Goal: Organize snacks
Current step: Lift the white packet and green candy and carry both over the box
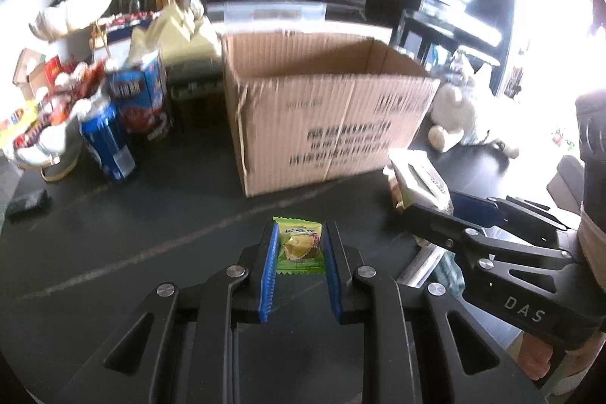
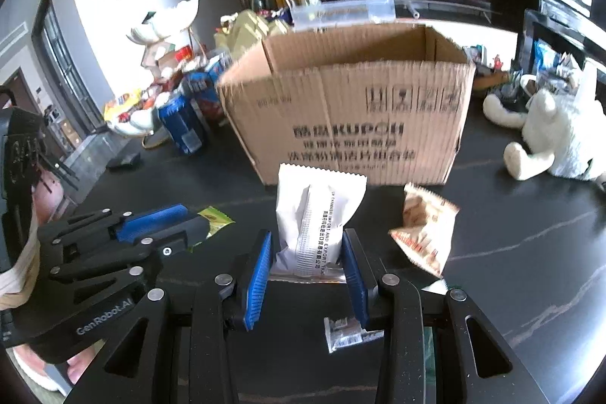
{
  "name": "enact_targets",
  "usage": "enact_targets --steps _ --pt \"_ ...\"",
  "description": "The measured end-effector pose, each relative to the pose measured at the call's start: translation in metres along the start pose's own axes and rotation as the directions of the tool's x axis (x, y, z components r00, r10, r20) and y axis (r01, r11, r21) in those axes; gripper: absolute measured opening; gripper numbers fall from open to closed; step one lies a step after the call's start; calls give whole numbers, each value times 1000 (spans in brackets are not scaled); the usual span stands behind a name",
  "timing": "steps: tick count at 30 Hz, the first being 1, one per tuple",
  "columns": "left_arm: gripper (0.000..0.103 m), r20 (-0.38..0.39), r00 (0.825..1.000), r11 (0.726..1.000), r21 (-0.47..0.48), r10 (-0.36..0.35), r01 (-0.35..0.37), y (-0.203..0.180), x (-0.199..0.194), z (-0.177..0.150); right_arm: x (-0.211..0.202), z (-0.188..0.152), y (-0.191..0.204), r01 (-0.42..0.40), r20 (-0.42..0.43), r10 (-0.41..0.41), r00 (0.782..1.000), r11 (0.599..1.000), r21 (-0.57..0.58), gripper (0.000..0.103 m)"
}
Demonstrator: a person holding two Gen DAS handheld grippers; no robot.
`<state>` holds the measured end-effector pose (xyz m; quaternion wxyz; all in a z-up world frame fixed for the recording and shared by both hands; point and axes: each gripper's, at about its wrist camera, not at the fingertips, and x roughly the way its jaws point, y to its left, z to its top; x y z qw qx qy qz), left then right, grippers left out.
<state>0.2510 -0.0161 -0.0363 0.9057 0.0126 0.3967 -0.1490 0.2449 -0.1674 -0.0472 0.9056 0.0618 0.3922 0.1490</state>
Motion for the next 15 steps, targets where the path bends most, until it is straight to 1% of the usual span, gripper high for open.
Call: enact_targets --steps 9,15 --pt "23 105 995 1000 25 0 -2 -8 -27 44 -30 39 -6 24 99 -24 995 1000 -6 38" --pt "23 160 987 999 42 12 -19 -11 -35 74 -38 67 -11 25 131 -25 991 1000 2 38"
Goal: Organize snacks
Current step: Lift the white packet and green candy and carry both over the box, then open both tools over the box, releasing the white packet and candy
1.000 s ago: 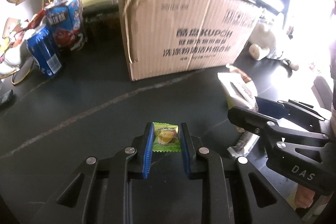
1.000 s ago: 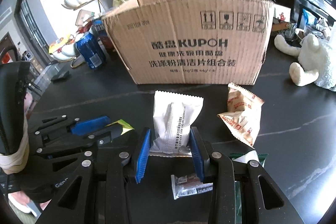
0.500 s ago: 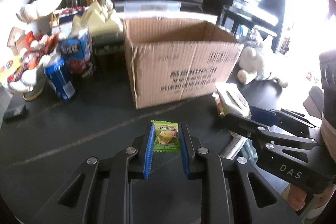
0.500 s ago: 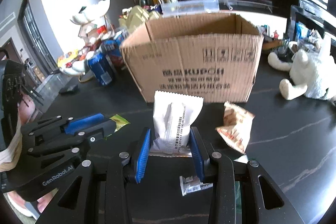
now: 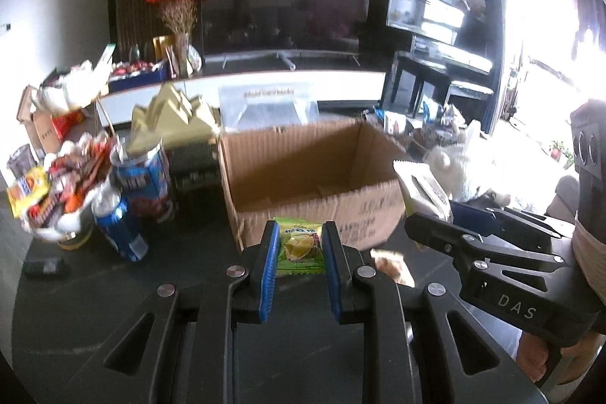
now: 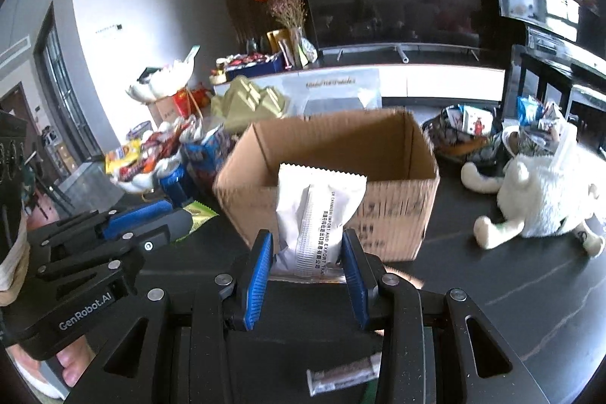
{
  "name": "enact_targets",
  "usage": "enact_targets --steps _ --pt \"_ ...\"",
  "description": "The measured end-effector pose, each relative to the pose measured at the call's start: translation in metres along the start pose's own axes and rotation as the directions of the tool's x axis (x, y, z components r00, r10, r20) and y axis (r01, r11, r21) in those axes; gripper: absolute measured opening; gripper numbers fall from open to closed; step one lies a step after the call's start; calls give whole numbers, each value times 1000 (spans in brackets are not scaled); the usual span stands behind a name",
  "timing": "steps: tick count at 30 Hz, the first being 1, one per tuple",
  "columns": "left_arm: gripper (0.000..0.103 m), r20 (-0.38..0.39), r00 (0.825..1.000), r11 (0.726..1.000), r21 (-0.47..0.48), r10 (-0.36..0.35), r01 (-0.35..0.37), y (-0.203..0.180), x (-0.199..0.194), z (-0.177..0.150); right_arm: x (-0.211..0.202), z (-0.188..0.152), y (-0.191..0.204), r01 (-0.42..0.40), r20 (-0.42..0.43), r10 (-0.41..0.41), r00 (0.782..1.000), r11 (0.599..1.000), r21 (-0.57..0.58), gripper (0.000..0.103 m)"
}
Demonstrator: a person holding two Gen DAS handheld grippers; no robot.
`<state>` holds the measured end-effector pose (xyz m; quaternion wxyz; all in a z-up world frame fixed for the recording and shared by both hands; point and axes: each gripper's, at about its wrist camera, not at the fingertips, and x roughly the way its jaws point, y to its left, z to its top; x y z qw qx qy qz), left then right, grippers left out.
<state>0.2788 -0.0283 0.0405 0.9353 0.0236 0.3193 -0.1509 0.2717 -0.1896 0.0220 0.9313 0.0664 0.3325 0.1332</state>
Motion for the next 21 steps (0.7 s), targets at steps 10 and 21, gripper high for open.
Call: enact_targets --steps 10,21 --pt "23 20 1000 999 29 14 -15 7 25 36 17 34 -8 21 8 -21 1000 1000 -23 38" --pt "24 -23 999 999 43 27 -26 14 79 60 60 54 -26 23 -17 -23 1000 1000 -7 38"
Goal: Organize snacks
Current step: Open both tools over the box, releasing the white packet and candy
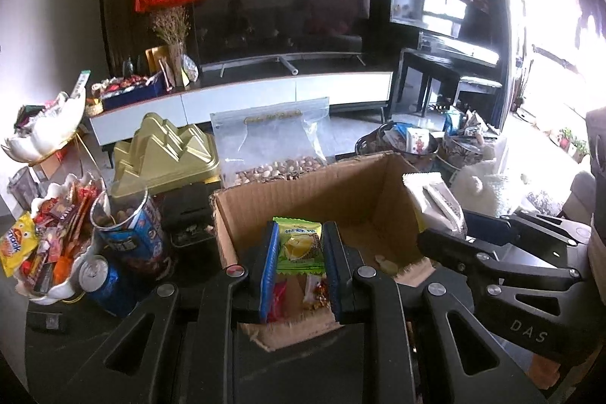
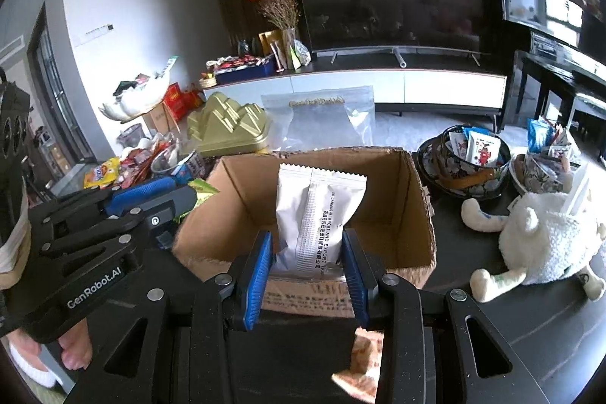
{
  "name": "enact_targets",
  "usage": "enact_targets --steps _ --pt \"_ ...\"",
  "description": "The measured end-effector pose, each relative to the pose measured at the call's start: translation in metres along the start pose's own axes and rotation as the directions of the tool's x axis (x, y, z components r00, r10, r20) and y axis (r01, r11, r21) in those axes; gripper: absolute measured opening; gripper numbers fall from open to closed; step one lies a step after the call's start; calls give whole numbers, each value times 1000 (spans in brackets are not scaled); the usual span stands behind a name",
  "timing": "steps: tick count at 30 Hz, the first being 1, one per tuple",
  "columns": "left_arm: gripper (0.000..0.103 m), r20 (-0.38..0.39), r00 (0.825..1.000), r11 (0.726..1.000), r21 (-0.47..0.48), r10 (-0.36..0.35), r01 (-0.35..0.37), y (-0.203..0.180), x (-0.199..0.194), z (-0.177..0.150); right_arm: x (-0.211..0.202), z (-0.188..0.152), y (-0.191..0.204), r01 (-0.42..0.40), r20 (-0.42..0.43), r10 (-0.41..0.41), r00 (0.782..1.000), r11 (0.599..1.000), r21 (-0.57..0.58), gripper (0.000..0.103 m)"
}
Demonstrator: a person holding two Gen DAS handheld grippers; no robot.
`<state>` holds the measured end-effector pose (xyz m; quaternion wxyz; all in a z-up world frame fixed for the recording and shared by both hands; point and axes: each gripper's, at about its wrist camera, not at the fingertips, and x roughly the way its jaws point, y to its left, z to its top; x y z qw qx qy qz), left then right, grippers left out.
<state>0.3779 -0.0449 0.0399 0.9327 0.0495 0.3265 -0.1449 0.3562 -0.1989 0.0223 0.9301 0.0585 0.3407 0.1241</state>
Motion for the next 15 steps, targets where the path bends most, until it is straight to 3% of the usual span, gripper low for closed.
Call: enact_targets --steps 2,3,4,5,9,15 --pt "27 -16 1000 1000 -2 17 -17 2 9 3 5 5 -4 15 18 -15 1000 1000 10 40" --pt "36 -22 999 999 2 34 -34 2 12 4 7 6 -6 27 18 -27 999 1000 13 43" --pt "40 -23 999 999 2 45 -45 2 13 4 9 8 -9 46 16 -46 999 999 26 54" --pt "44 -18 999 999 -1 48 -48 3 11 2 8 8 -11 59 22 -60 998 997 44 57" --pt "45 12 998 997 35 69 -69 -4 -5 -9 -1 -2 -17 89 19 -90 996 994 71 57" --pt "49 25 1000 999 50 3 -5 -19 -42 -29 -33 -27 -11 94 28 -95 995 994 52 57"
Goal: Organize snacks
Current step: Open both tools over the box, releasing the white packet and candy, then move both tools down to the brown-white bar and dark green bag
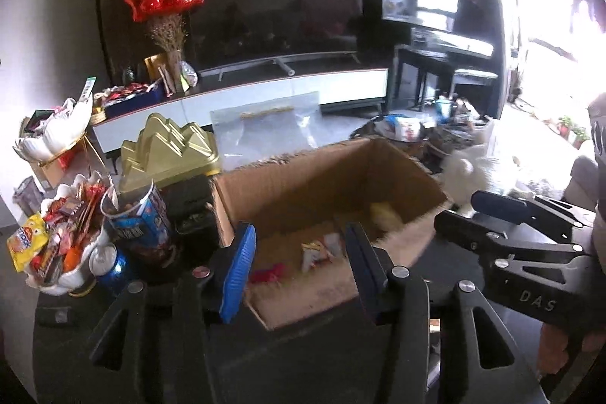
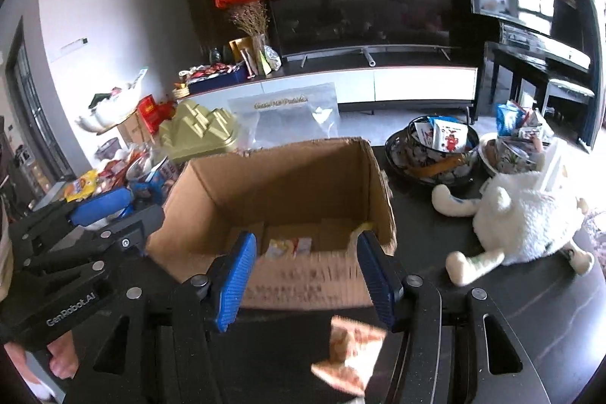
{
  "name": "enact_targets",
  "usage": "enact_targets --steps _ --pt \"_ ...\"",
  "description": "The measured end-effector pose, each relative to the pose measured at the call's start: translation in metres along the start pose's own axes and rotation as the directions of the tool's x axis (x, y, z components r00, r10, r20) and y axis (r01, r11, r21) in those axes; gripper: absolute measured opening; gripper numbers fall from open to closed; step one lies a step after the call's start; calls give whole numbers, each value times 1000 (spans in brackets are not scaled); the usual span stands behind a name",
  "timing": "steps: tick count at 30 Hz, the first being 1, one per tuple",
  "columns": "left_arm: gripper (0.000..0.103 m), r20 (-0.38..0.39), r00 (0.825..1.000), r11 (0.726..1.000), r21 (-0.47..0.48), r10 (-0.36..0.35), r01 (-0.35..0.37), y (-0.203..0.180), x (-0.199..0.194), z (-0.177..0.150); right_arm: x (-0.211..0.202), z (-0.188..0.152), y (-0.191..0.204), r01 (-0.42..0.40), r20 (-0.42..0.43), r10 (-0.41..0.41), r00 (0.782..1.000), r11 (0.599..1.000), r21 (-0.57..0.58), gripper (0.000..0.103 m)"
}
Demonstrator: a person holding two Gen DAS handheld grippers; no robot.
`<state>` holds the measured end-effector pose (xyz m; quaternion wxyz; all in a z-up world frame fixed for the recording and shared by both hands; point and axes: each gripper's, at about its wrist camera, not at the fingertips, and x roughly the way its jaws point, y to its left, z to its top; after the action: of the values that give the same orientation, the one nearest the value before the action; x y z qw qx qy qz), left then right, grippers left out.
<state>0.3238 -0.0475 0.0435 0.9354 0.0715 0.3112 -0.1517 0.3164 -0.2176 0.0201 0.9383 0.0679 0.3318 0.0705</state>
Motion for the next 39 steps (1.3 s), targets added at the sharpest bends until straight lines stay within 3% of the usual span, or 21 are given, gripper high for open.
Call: enact_targets --steps 7,19,28,39 --pt "52 30 998 998 26 -62 61 -22 -47 -22 -48 -33 2 -8 25 7 1000 1000 13 59" --pt "60 26 996 995 68 -81 79 -56 -87 -62 -100 -84 -2 63 25 -63 998 998 11 61" --pt "60 -65 992 992 61 -111 114 -75 -75 -92 -106 -124 -18 99 -24 -97 995 993 65 64" --pt "61 -214 957 973 82 -197 218 -100 -36 -135 -82 -175 -40 102 -128 -86 988 987 125 64"
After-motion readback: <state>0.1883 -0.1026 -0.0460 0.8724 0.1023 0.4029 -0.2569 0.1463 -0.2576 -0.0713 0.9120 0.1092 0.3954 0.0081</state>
